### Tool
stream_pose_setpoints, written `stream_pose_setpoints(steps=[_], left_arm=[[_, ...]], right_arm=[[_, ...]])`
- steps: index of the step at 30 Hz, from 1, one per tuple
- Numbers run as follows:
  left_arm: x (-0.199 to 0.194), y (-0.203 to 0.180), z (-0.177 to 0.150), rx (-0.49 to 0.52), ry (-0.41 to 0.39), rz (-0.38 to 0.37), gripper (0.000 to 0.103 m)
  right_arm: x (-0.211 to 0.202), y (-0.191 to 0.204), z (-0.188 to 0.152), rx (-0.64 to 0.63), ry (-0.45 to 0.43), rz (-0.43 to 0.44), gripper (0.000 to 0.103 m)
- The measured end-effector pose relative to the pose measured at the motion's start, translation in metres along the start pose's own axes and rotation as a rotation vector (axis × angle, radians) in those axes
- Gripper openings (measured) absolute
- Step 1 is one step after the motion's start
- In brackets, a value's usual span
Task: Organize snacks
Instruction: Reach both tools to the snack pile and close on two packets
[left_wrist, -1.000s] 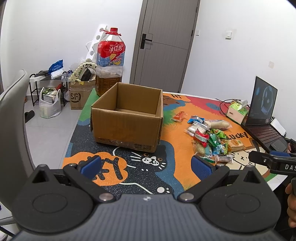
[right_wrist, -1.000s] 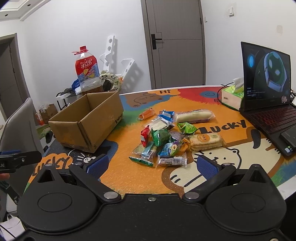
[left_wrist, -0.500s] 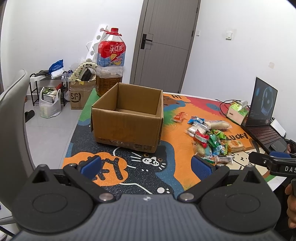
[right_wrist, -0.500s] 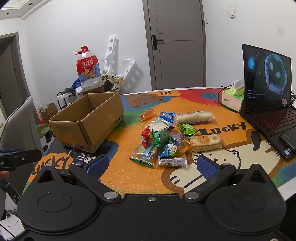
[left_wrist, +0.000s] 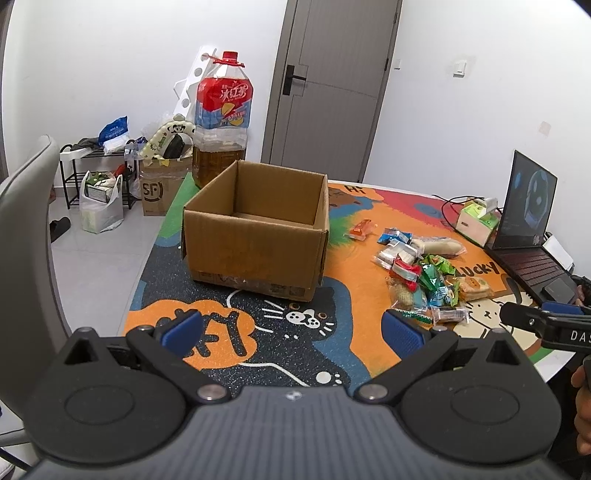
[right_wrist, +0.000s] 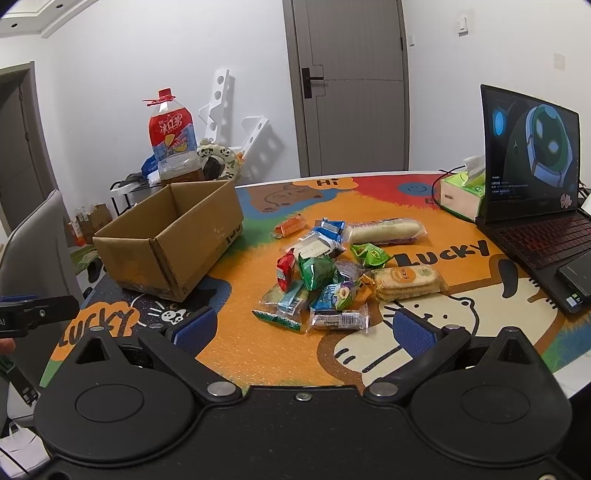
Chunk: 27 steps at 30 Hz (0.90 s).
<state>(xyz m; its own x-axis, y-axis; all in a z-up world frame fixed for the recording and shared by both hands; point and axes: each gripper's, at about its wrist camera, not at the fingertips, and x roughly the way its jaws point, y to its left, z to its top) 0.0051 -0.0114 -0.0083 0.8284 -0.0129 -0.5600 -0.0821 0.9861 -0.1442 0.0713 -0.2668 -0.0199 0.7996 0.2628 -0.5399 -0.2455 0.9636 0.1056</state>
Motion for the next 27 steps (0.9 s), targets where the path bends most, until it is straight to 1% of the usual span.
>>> stream_pose_setpoints(steps=[3, 7, 9, 15, 19, 21, 23, 25, 27], left_arm=[[0.007, -0.003, -0.001, -0.007, 0.007, -0.003, 0.102], [0.017, -0.010, -0.001, -0.011, -0.004, -0.014, 0.102], [0.025, -0.014, -0.001, -0.009, 0.007, -0.021, 0.102], [0.052, -0.031, -0.003, -0.002, 0.018, -0.042, 0.102], [0.064, -0.043, -0.003, 0.016, 0.002, -0.072, 0.102], [0.069, -0.048, -0.002, 0.025, -0.004, -0.083, 0.101], [0.076, -0.054, -0.001, 0.033, -0.006, -0.096, 0.100], [0.081, -0.059, -0.001, 0.036, -0.008, -0.108, 0.100], [0.087, -0.064, -0.001, 0.044, -0.011, -0.117, 0.096]], right_arm=[[0.005, -0.003, -0.002, -0.004, 0.008, -0.010, 0.103], [0.015, -0.009, -0.006, -0.014, 0.022, -0.022, 0.103], [0.021, -0.013, -0.009, -0.012, 0.030, -0.020, 0.103], [0.039, -0.031, -0.014, 0.031, 0.046, 0.004, 0.103], [0.047, -0.041, -0.016, 0.048, 0.039, -0.007, 0.103], [0.051, -0.047, -0.016, 0.065, 0.035, 0.003, 0.103], [0.056, -0.051, -0.017, 0.078, 0.030, 0.017, 0.101], [0.061, -0.054, -0.017, 0.079, 0.032, 0.025, 0.094], [0.067, -0.055, -0.016, 0.083, 0.041, 0.035, 0.080]])
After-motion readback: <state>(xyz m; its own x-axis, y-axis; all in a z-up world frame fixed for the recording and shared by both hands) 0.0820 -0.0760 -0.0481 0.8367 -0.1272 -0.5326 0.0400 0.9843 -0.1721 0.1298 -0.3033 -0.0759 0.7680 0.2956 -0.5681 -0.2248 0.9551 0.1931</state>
